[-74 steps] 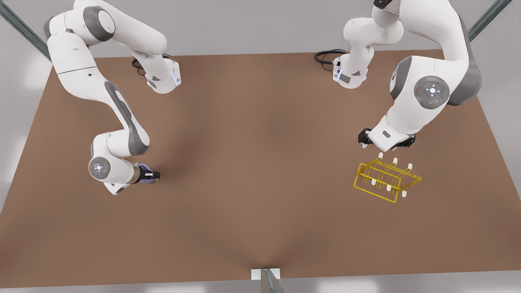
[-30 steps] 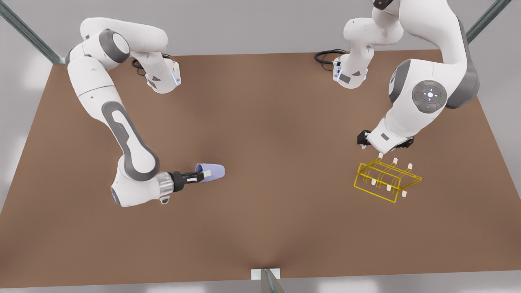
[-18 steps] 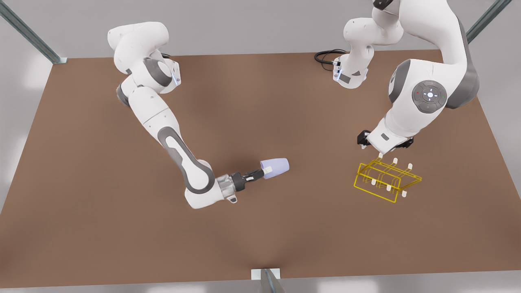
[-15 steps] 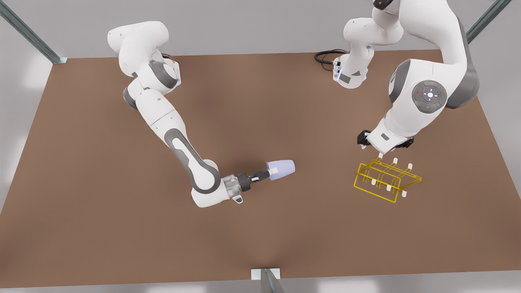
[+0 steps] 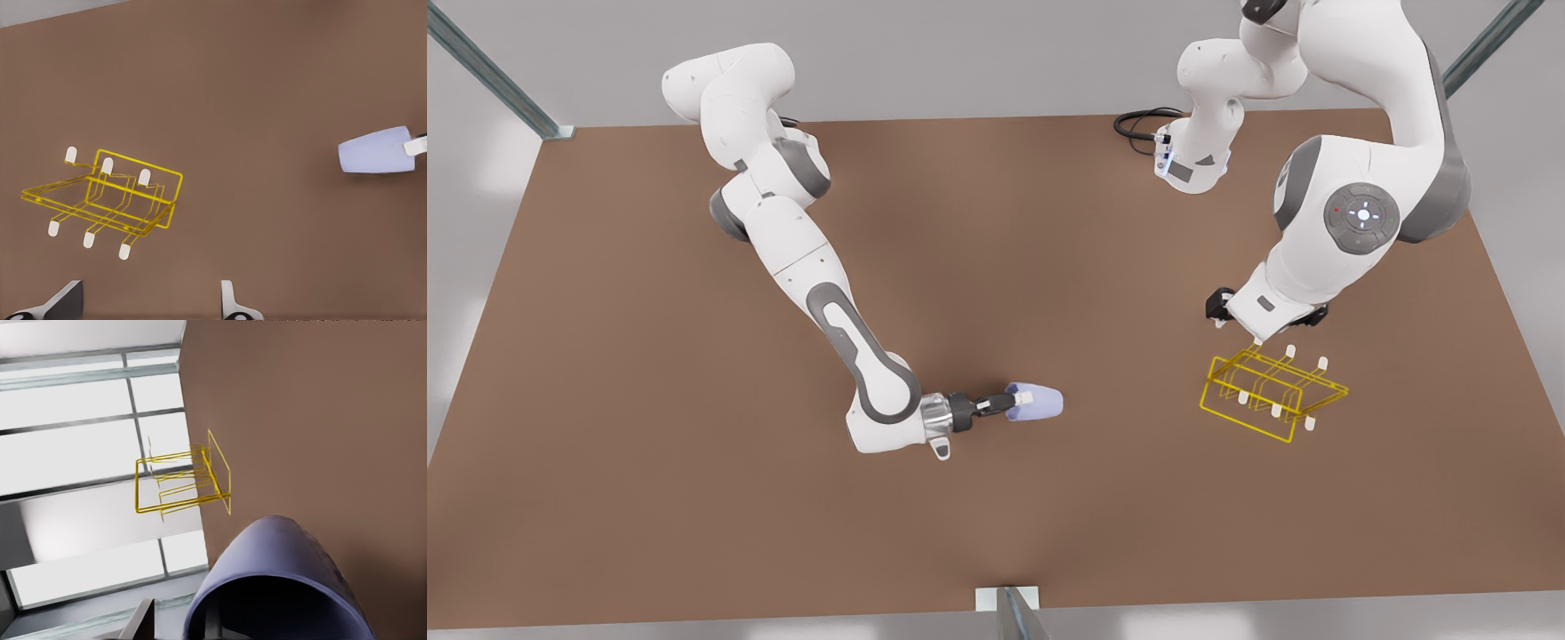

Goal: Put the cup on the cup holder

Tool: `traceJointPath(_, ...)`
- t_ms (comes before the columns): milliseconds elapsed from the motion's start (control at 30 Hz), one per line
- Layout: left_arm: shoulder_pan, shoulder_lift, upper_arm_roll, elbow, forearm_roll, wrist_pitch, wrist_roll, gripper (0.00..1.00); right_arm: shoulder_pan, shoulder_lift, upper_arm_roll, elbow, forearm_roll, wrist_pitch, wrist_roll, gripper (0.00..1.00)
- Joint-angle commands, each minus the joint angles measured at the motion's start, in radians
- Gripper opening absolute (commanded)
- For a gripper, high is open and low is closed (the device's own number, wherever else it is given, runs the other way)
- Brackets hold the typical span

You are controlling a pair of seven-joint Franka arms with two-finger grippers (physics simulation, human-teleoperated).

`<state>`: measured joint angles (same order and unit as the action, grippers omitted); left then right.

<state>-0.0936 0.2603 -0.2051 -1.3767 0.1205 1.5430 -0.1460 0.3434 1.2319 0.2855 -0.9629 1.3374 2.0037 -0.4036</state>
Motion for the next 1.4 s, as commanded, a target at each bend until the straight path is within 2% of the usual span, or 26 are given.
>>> traceJointPath(0,0.0,-0.001,0.0,0.001,0.001,0.0,0.0,1.0,0.0,-0.002,0.0,0.0,0.0,0.012,-0.12,1.0)
traceJointPath(100,0.0,0.0,0.0,0.001,0.001,0.0,0.0,1.0,-0.01,-0.005,-0.005,-0.01,0.003,0.007,-0.123,1.0)
traceJointPath(200,0.0,0.0,0.0,0.001,0.001,0.002,0.0,1.0,-0.02,-0.035,-0.094,-0.03,-0.014,-0.048,-0.123,1.0)
traceJointPath(267,0.0,0.0,0.0,0.001,0.001,0.003,0.0,1.0,-0.056,-0.081,-0.106,-0.099,-0.07,-0.075,-0.123,1.0)
traceJointPath(333,0.0,0.0,0.0,0.001,0.001,0.002,0.0,1.0,-0.144,-0.167,-0.106,-0.168,-0.205,-0.207,-0.063,1.0)
traceJointPath(400,0.0,0.0,0.0,0.001,0.001,0.002,0.0,1.0,-0.262,-0.277,-0.106,-0.155,-0.418,-0.434,0.175,1.0)
traceJointPath(433,0.0,0.0,0.0,0.001,0.001,0.003,-0.001,1.0,-0.36,-0.325,-0.105,-0.078,-0.76,-0.51,0.201,1.0)
traceJointPath(467,-0.005,0.003,0.0,-0.001,0.001,0.0,0.0,1.0,-0.377,-0.405,-0.105,-0.045,-1.018,-0.56,0.203,1.0)
traceJointPath(500,-0.049,0.028,-0.002,0.001,-0.001,-0.003,0.008,1.0,-0.373,-0.489,-0.108,-0.045,-1.137,-0.562,0.239,1.0)
traceJointPath(567,-0.27,0.147,-0.003,0.004,-0.005,0.031,0.01,1.0,-0.327,-0.632,-0.106,-0.045,-1.368,-0.606,0.311,1.0)
traceJointPath(600,-0.37,0.235,-0.005,0.036,-0.01,0.141,0.01,1.0,-0.291,-0.696,-0.105,-0.046,-1.439,-0.626,0.354,1.0)
traceJointPath(633,-0.413,0.322,-0.01,0.08,-0.016,0.279,0.083,1.0,-0.274,-0.727,-0.106,-0.046,-1.449,-0.685,0.402,1.0)
traceJointPath(667,-0.423,0.407,-0.01,0.163,-0.018,0.315,0.325,1.0,-0.259,-0.807,-0.108,-0.14,-1.482,-0.678,0.407,1.0)
traceJointPath(733,-0.43,0.482,-0.014,0.189,-0.051,0.405,0.588,1.0,-0.299,-1.02,-0.108,-0.487,-1.477,-0.416,0.41,1.0)
traceJointPath(800,-0.437,0.539,-0.014,0.189,-0.114,0.545,0.602,1.0,-0.297,-1.029,-0.111,-0.45,-1.48,-0.45,0.463,1.0)
traceJointPath(833,-0.437,0.563,-0.013,0.192,-0.114,0.58,0.689,0.95,-0.297,-1.029,-0.111,-0.45,-1.48,-0.491,0.463,1.0)
traceJointPath(900,-0.436,0.589,-0.008,0.192,-0.098,0.598,0.844,0.96,-0.311,-1.025,-0.111,-0.445,-1.477,-0.534,0.482,1.0)
traceJointPath(933,-0.434,0.597,-0.01,0.192,0.047,0.601,0.872,0.95,-0.308,-1.023,-0.109,-0.444,-1.474,-0.533,0.482,1.0)
traceJointPath(1033,-0.443,0.612,-0.01,0.192,0.106,0.614,0.994,1.0,-0.319,-0.993,-0.111,-0.372,-1.474,-0.5,0.482,1.0)
traceJointPath(1233,-0.48,0.646,-0.01,0.192,0.142,0.744,0.999,0.96,-0.34,-0.988,-0.109,-0.364,-1.474,-0.464,0.482,1.0)
traceJointPath(1367,-0.471,0.662,-0.008,0.192,0.162,0.744,1.039,0.99,-0.351,-0.98,-0.111,-0.35,-1.479,-0.396,0.483,1.0)
